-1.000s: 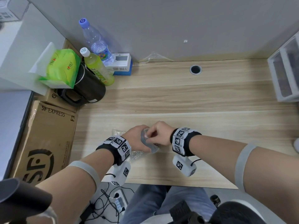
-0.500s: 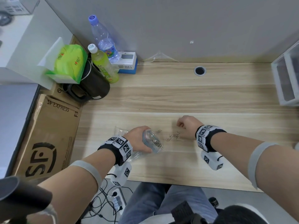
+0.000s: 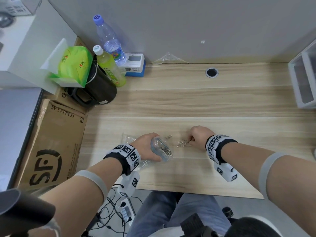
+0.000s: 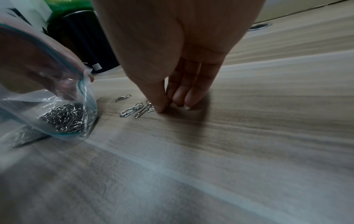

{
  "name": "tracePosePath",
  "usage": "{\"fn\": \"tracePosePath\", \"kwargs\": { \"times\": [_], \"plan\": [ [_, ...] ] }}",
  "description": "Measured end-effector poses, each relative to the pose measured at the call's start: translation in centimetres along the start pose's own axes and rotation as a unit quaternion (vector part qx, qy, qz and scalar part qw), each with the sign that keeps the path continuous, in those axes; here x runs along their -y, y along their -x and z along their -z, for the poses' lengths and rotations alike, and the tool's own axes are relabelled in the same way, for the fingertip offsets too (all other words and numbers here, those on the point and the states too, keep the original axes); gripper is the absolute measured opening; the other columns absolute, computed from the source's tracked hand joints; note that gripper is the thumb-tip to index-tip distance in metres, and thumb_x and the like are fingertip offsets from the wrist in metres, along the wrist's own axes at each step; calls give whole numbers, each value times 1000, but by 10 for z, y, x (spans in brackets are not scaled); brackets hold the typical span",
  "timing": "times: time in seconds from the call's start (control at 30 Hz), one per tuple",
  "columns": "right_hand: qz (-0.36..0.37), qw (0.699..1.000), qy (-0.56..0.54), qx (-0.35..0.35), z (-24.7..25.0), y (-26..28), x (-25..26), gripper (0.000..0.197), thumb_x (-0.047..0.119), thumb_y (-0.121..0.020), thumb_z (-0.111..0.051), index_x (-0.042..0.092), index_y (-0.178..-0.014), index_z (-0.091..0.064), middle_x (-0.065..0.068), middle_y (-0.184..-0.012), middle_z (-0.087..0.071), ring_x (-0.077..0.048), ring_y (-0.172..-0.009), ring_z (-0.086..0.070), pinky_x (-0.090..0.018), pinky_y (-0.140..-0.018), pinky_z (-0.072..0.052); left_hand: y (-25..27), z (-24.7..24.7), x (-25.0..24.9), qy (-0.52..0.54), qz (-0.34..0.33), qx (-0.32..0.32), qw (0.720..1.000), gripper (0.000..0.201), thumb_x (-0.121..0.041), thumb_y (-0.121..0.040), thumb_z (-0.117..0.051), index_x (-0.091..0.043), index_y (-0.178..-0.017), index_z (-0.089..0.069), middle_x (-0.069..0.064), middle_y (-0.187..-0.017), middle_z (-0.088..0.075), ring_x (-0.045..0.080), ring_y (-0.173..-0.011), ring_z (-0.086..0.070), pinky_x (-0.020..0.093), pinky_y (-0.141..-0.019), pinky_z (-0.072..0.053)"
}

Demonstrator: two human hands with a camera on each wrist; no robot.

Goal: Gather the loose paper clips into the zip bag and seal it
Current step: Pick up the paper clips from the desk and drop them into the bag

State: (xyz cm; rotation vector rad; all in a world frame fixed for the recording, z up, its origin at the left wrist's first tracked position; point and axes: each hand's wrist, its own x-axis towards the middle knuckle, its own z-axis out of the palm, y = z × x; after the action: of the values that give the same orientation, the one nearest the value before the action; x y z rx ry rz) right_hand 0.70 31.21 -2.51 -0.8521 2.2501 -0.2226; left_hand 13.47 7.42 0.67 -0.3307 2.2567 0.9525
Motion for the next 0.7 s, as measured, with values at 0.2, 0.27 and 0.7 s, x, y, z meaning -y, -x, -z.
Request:
{"fn": "tracePosePath", "kwargs": {
  "times": [0.2, 0.27, 0.7],
  "plan": [
    [33, 999, -2, 0, -2, -3, 2, 17, 13, -82, -63, 17, -97, -70, -1, -104, -63, -23, -99, -62, -28, -83, -48, 1, -2, 3, 5, 2, -6, 1000, 98, -43, -51, -85, -23, -139, -46, -11, -126, -56, 9, -114, -57, 28, -99, -48],
    [41, 999, -9, -6, -2, -4, 3, 25, 16, -80, -67, 17, -105, -67, -1, -108, -61, -22, -100, -61, -31, -85, -49, 1, -2, 4, 8, 5, -7, 1000, 98, -45, -50, -85, -24, -138, -47, -11, -125, -57, 9, -113, -57, 29, -99, -49],
    [61, 998, -16, -6, 0, -7, 6, 33, 12, -86, -64, 18, -119, -69, -5, -111, -56, -23, -106, -57, -21, -85, -36, 2, -3, 7, 1, 9, -8, 1000, 97, -45, -51, -84, -25, -138, -46, -9, -128, -56, 10, -116, -55, 31, -100, -48]
  ]
}}
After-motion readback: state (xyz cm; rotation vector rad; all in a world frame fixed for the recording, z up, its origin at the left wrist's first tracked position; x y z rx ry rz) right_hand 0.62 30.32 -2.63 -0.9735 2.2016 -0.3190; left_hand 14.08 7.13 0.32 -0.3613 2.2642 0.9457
